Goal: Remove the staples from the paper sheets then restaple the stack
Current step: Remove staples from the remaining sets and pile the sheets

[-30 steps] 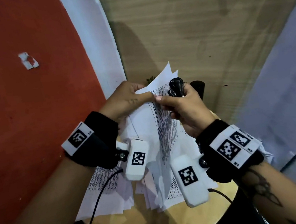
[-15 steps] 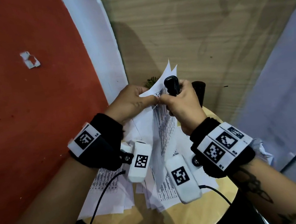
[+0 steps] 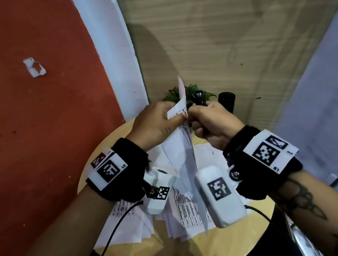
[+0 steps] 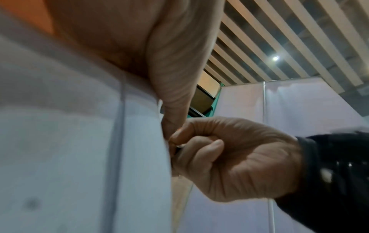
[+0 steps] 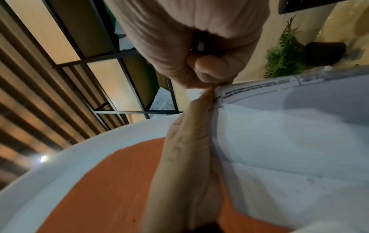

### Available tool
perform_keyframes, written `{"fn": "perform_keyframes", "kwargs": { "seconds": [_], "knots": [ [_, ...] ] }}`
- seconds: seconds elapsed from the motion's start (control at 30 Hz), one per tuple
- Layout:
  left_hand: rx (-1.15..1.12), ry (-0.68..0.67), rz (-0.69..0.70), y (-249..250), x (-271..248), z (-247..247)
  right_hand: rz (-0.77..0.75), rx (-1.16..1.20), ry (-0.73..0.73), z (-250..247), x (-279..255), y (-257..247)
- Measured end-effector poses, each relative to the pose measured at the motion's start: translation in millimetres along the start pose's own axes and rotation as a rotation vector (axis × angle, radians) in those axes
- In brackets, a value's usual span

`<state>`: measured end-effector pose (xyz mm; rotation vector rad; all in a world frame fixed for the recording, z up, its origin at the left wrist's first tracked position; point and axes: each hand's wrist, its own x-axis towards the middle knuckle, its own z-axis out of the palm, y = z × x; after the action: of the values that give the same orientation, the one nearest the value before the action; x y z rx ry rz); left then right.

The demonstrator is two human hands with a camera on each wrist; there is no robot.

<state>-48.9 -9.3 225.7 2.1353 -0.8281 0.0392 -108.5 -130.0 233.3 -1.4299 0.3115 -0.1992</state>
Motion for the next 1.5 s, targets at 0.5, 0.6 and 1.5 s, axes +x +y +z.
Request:
{"fn": "perform_keyframes", "kwargs": {
  "seconds": [0.5, 0.6, 1.5],
  "knots": [
    [-0.484, -0.086, -0.055, 8, -4, -3, -0.932, -0.56, 0.239, 3, -14, 28],
    [-0.555, -0.145, -0.091, 9, -5, -4, -1.095, -0.724, 0.179, -1, -9, 30],
    [0.135, -0.167, 0.011, 0, 5, -49, -0.395, -0.74, 0.023, -31, 18, 34]
  ]
}}
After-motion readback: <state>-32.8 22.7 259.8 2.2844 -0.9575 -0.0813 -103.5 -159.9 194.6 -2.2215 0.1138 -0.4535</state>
